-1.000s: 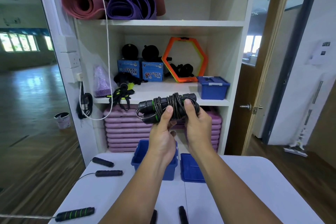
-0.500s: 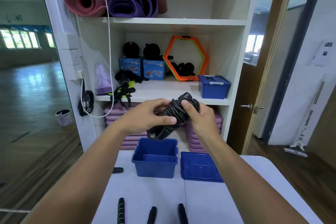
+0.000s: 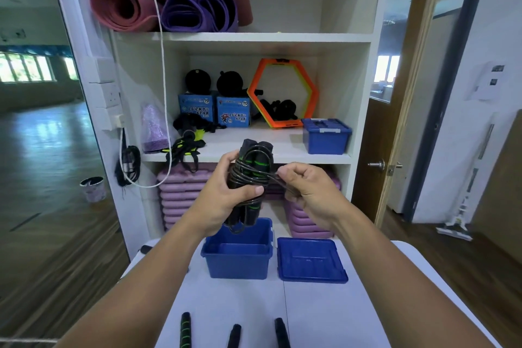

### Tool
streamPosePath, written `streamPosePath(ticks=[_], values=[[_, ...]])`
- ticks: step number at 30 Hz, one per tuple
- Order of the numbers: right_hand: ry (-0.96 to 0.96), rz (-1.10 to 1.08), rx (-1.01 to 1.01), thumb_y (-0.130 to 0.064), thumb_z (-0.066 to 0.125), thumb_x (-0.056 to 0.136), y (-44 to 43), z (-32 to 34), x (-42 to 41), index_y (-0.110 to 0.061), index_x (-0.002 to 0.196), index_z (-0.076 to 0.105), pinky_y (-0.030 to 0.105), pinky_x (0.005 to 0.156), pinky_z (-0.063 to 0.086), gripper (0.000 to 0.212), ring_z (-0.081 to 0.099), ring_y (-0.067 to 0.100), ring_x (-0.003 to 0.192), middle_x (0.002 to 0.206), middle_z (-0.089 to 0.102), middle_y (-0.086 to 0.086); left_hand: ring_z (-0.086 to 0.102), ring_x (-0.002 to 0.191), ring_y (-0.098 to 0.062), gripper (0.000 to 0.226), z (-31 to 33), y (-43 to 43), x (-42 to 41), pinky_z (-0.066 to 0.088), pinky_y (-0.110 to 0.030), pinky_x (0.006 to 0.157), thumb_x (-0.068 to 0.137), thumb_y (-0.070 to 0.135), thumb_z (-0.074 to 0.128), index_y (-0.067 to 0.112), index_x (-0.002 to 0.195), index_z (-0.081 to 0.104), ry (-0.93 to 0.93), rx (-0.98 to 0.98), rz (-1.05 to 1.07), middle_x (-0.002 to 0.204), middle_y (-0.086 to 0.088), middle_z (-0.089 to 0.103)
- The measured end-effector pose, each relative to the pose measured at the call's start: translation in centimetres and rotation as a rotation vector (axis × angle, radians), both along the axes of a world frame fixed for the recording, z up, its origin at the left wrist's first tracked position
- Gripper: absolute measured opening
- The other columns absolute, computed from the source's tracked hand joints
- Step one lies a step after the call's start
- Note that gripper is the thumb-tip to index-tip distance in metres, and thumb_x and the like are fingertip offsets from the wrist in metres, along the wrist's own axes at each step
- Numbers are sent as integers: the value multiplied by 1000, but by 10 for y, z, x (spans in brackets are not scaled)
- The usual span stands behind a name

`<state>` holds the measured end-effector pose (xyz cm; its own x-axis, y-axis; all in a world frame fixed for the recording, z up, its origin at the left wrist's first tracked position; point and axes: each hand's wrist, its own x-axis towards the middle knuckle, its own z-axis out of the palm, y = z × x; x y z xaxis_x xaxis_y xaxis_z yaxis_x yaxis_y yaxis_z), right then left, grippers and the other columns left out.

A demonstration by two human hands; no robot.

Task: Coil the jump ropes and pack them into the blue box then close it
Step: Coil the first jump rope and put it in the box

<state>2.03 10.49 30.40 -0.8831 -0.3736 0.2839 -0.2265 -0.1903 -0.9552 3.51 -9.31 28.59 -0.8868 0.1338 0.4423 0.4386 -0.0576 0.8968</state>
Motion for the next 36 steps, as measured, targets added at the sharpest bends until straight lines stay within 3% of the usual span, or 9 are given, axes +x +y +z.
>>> streamPosePath(ticks=[7, 11, 16, 19, 22, 24, 28, 31, 36], values=[[-72, 131, 129, -3, 63, 88, 22, 14, -3, -4, 100, 66, 20, 63, 47, 13, 49, 16, 76, 88, 59, 11, 68, 81, -15, 49, 1, -3, 19, 56, -27, 72, 63, 20, 82, 16, 109, 64, -38, 79, -112, 90, -1, 72], [-225, 160, -29, 8, 52, 92, 20, 18, -7, -6, 98, 63, 24, 65, 57, 19, 55, 19, 79, 88, 57, 13, 67, 82, -16, 49, 6, -5, 23, 57, -29, 72, 62, 17, 83, 27, 108, 68, -53, 41, -164, 90, -2, 72], [-542, 206, -299, 7, 53, 84, 8, 18, -10, -10, 83, 52, 20, 55, 55, 17, 53, 8, 54, 68, 56, 4, 65, 89, -16, 53, 7, -9, 23, 55, -29, 78, 63, 15, 84, 31, 111, 67, -44, -3, -178, 96, -3, 69], [-641, 153, -243, 6, 47, 89, -2, 16, -10, -8, 72, 51, 16, 47, 48, 22, 46, 5, 44, 66, 46, 2, 62, 93, -16, 53, 6, -14, 24, 53, -28, 84, 65, 14, 84, 31, 112, 66, -30, -97, -176, 100, -2, 68], [-626, 88, -111, 6, 46, 88, -10, 18, -14, -9, 71, 51, 15, 41, 42, 23, 40, 3, 40, 66, 44, 2, 61, 95, -14, 55, 7, -21, 24, 53, -25, 86, 71, 2, 81, 22, 118, 62, -39, -224, -194, 100, -1, 67], [-590, 46, -11, 6, 49, 85, -16, 22, -14, -9, 72, 52, 15, 43, 41, 21, 41, 4, 43, 61, 48, 1, 62, 98, -17, 55, 10, -27, 25, 53, -26, 88, 74, -2, 78, 17, 121, 59, -48, -309, -198, 103, -11, 67], [-500, -64, 105, 10, 52, 83, -24, 32, -13, -7, 67, 53, 20, 51, 47, 24, 42, 9, 51, 51, 49, 3, 65, 104, -23, 55, 17, -37, 26, 53, -34, 95, 75, 1, 80, 24, 121, 60, -52, -469, -175, 115, -15, 65], [-450, -60, 168, 13, 51, 84, -27, 37, -14, -5, 68, 55, 18, 42, 47, 24, 41, 11, 53, 63, 50, 9, 63, 99, -12, 52, 14, -40, 28, 51, -23, 88, 78, -4, 80, 20, 120, 60, -66, -528, -144, 110, -10, 66], [-409, -72, 278, 13, 53, 81, -34, 30, -18, -8, 65, 55, 20, 44, 45, 27, 44, 12, 53, 66, 50, 9, 63, 90, -10, 48, 7, -41, 31, 53, -25, 81, 80, -2, 80, 19, 119, 59, -79, -599, -88, 106, -12, 66]])
